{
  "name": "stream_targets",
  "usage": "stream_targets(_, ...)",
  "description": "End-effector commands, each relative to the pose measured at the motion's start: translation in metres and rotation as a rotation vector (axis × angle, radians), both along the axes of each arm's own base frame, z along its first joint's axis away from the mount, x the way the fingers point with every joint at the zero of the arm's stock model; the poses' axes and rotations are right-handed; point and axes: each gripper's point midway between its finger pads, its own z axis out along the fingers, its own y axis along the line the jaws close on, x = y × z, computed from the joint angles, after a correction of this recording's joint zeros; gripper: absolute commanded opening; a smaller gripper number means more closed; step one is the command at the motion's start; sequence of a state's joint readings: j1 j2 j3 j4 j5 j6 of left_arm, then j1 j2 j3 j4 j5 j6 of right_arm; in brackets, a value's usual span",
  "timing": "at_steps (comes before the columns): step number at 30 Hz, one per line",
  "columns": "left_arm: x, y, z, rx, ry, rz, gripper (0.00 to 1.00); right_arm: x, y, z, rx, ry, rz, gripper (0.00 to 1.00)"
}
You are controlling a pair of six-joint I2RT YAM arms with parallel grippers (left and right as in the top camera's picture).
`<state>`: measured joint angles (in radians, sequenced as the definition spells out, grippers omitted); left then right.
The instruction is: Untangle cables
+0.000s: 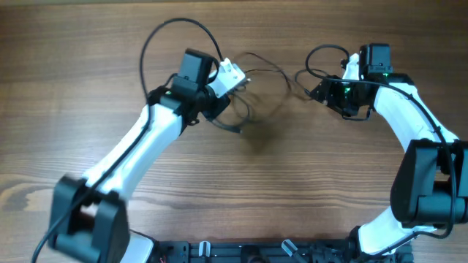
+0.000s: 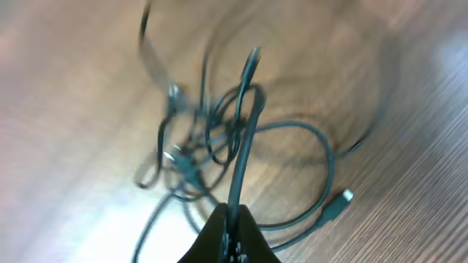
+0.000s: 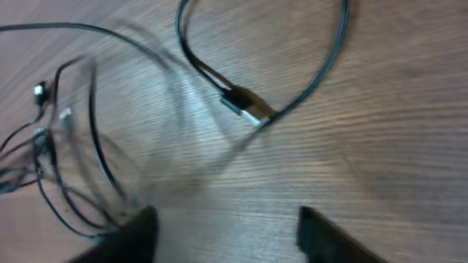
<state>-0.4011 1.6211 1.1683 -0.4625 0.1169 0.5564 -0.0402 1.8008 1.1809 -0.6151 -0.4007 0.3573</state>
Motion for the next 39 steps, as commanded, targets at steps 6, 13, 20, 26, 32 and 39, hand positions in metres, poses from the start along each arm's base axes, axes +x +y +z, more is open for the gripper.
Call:
stream_targets(6,-0.007,0.008,0.076,-0.101,-0.142,0.067,0.04,-0.009,0.057,0.037,0.281,-0.174,0.349,0.71)
stream_targets(13,-0.013,0.011,0.111,-0.15,-0.217,0.081,0.04,-0.028,0.106,0.065,0.495,-0.193,0.474,0.74)
stream_targets(20,-0.022,0.025,0.167,-0.212,-0.339,0.13,0.04,-0.029,0.146,0.058,0.43,-0.179,0.515,0.79)
stream_targets(26,-0.047,0.044,0.218,-0.247,-0.474,0.163,0.04,-0.029,0.183,0.066,0.434,-0.245,0.584,0.79)
stream_targets(32,-0.058,0.049,0.229,-0.272,-0.489,0.177,0.04,-0.024,0.2,0.063,0.417,-0.246,0.554,0.83)
stream_targets(39,-0.059,0.049,0.224,-0.265,-0.468,0.179,0.04,-0.032,0.229,0.042,0.405,-0.216,0.59,0.83)
